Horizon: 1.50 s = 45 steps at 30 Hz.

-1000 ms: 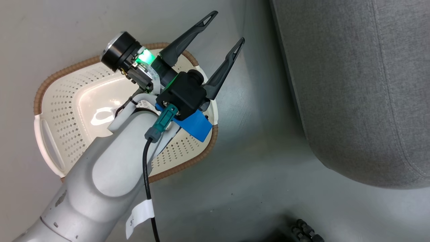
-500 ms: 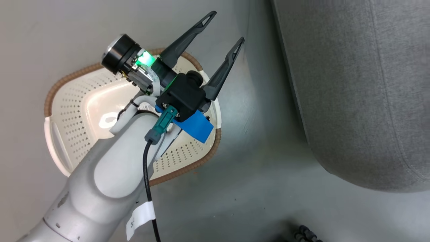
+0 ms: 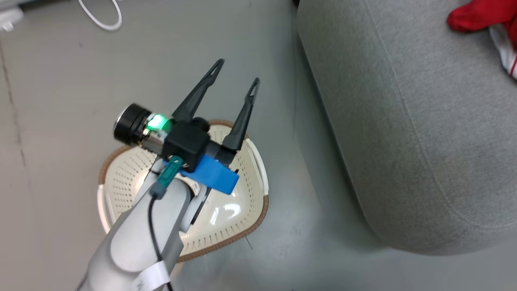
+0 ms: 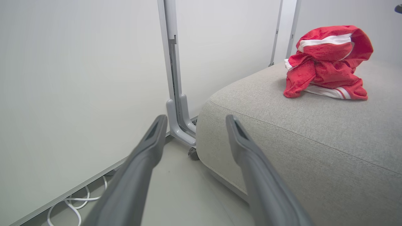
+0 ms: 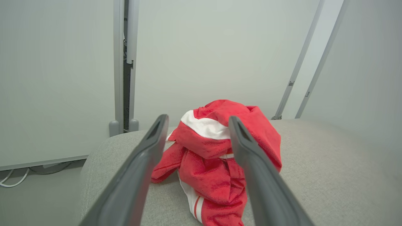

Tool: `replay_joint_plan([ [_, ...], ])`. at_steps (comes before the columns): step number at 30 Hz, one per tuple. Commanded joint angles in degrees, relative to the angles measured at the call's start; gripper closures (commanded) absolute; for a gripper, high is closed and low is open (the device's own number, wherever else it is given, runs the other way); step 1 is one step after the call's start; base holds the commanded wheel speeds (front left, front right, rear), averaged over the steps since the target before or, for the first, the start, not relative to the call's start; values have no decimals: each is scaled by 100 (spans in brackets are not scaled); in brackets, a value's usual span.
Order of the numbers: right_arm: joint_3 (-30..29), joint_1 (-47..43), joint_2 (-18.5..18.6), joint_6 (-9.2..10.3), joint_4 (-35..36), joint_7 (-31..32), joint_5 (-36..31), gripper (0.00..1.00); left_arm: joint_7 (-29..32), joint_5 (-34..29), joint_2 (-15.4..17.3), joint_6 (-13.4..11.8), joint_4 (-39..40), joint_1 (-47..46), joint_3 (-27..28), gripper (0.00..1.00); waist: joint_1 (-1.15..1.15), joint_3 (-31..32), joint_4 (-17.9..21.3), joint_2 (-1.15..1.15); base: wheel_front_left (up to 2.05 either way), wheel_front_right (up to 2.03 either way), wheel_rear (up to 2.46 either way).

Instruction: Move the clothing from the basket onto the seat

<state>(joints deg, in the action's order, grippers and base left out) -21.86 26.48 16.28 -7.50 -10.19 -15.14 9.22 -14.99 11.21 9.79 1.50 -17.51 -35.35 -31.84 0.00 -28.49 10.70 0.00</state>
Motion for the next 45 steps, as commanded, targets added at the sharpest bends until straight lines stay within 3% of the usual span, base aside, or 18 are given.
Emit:
replay_joint_plan([
  [1,36,-141,-37,1,37,0,-2,0,-26,28,-1,-35,40,109,65,0,0,445,-82,0,0,0,0],
  [10,1094,-897,-424,1,609,0,1,0,-26,82,-72,-221,599,1254,1142,0,0,1411,-460,0,0,0,0],
  [21,1933,-1300,-828,1,669,0,1,0,-27,-128,-307,-93,707,2277,2312,0,0,2170,-906,0,0,0,0],
  [31,2179,-1819,-1151,1,347,0,-111,0,-27,-376,-549,93,695,2896,2828,0,0,2599,-1170,0,0,0,0],
  [45,2227,-2222,-1318,1,-88,0,-87,0,-28,-582,-663,279,582,3229,3082,0,0,2717,-1333,0,0,0,0],
])
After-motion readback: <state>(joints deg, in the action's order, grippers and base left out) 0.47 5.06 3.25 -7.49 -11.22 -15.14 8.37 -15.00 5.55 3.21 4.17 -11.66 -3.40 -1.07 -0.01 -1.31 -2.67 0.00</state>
